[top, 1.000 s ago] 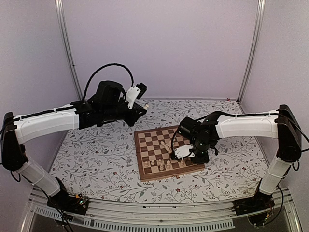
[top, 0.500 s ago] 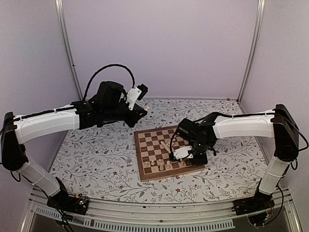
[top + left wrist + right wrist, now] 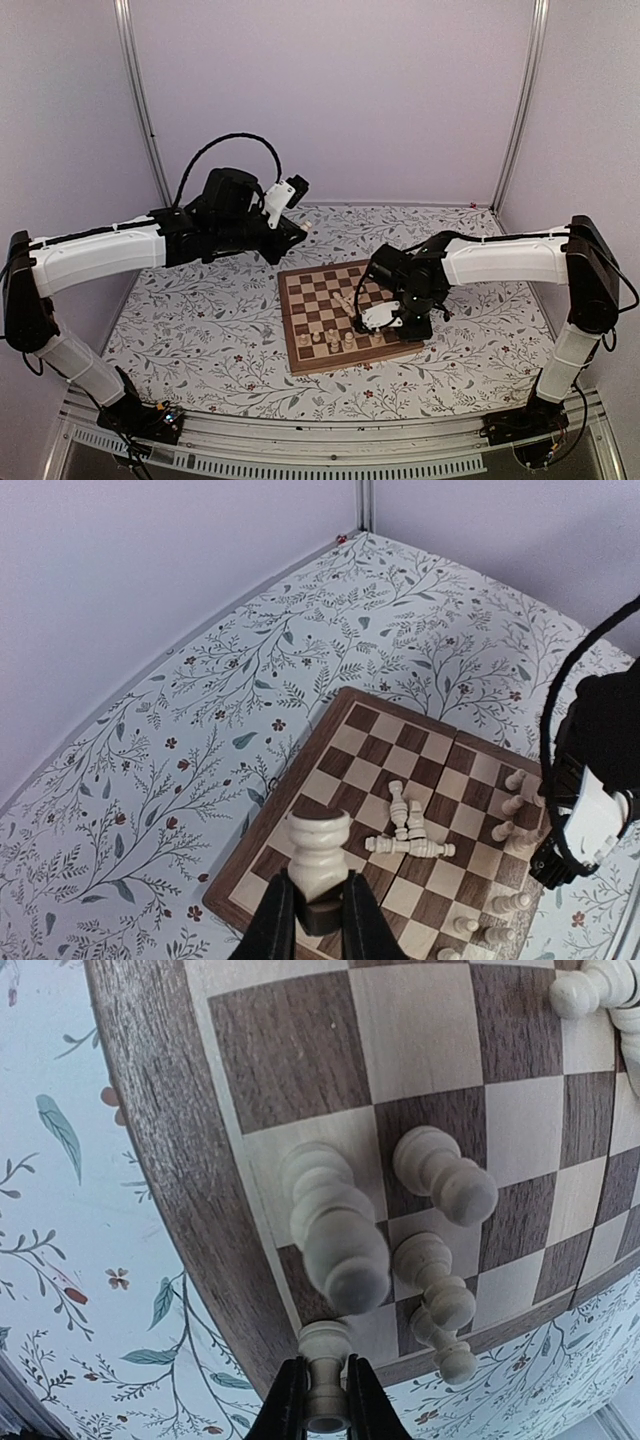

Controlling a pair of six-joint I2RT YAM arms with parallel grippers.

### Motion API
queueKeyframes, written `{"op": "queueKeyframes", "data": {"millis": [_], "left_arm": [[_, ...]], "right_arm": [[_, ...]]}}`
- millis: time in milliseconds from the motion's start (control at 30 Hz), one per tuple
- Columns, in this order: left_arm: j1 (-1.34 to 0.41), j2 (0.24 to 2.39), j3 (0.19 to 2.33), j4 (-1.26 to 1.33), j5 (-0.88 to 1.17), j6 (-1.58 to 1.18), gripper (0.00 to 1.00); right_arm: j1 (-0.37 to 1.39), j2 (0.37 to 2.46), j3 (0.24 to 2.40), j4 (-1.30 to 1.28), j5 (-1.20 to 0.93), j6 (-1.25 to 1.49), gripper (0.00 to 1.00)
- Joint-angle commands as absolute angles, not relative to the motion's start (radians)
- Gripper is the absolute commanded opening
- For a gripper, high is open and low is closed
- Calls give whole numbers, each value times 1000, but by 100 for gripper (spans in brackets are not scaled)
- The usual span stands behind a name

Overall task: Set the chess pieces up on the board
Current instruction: Adjust the chess piece on the chessboard, then place the chess piece on the chessboard.

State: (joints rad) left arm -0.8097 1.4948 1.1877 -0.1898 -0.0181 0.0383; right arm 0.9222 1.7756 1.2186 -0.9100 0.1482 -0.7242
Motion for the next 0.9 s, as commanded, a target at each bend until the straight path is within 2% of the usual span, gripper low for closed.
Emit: {"op": "queueKeyframes", "data": {"millis": [0,200,333,600,733,867], "left_arm": [[-825,1509,1215,-191,-9,50,0],[-827,1511,1215,-192,-8,51,0],[-828,1517,1218,-196,-9,50,0],[-831,1531,1219,-201,-8,52,0],[-838,1560,1239,-227,46,56,0],[-839,1613,1276,-280,164,69,0]], "right_arm": [[910,1748,1218,-924,169,-735,12],[907,1753,1217,-913,174,-736,13],[908,1755,1217,-902,179,-731,22],[906,1729,1259,-932,179,-723,33],[876,1685,1340,-972,146,-725,37],[808,1614,1446,-985,16,-739,37]]}}
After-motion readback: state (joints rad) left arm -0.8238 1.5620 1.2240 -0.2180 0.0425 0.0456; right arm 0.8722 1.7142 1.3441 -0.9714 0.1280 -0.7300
